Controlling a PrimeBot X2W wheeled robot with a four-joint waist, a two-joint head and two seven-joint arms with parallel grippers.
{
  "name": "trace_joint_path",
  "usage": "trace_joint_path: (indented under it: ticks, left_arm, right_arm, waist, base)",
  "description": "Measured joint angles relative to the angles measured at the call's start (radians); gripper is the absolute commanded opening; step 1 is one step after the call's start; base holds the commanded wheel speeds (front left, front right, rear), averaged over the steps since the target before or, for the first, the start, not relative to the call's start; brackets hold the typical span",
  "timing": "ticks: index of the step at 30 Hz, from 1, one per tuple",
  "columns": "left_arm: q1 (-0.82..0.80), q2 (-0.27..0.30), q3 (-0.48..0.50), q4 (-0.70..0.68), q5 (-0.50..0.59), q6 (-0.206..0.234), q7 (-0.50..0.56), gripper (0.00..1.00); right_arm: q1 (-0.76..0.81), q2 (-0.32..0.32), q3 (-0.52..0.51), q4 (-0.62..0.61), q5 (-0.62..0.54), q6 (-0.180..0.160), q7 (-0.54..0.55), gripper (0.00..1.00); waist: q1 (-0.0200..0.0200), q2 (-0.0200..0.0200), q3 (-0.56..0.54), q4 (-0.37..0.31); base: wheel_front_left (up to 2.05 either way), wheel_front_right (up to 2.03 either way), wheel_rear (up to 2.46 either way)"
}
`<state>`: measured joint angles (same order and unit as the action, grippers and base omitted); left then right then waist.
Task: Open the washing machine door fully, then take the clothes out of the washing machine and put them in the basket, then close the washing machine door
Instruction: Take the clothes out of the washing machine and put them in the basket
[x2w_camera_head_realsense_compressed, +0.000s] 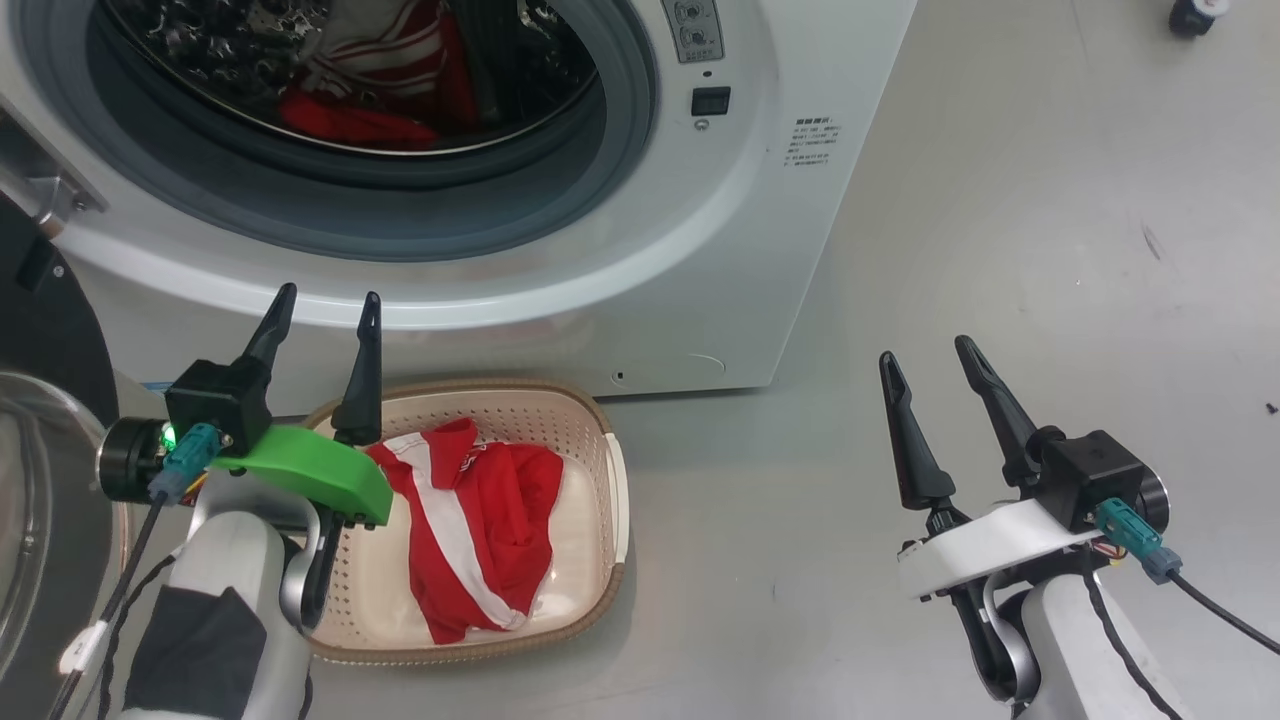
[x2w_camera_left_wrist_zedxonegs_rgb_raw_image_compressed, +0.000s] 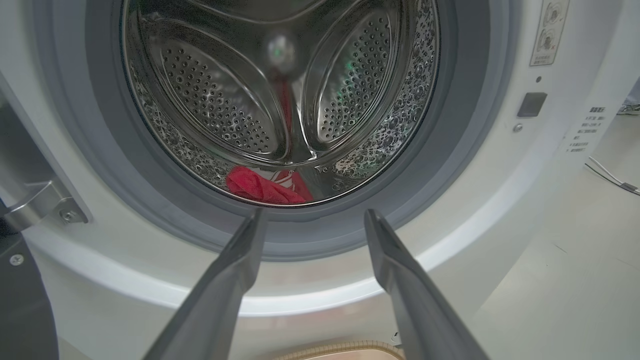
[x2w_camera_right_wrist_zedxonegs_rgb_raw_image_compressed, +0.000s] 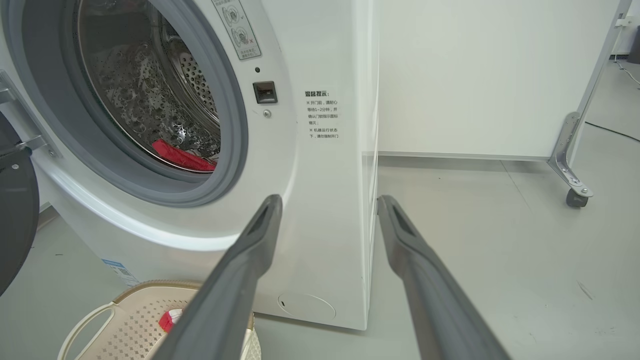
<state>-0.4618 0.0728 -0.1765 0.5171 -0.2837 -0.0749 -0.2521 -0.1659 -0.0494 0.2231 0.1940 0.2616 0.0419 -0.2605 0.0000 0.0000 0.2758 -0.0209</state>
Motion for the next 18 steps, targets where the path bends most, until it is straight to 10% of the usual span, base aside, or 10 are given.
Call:
trace_joint_path:
  ticks: [18]
  left_arm:
    - [0.289,0.001,0.008,-0.204,0.011,0.035,0.000,1.00]
  right_arm:
    - [0.109,0.002,-0.027,0.007,0.000,0.001,0.000,1.00]
  waist:
    - [0.0000,0.0000,-0.166,0.029]
  base:
    - [0.00,0.00,0.00]
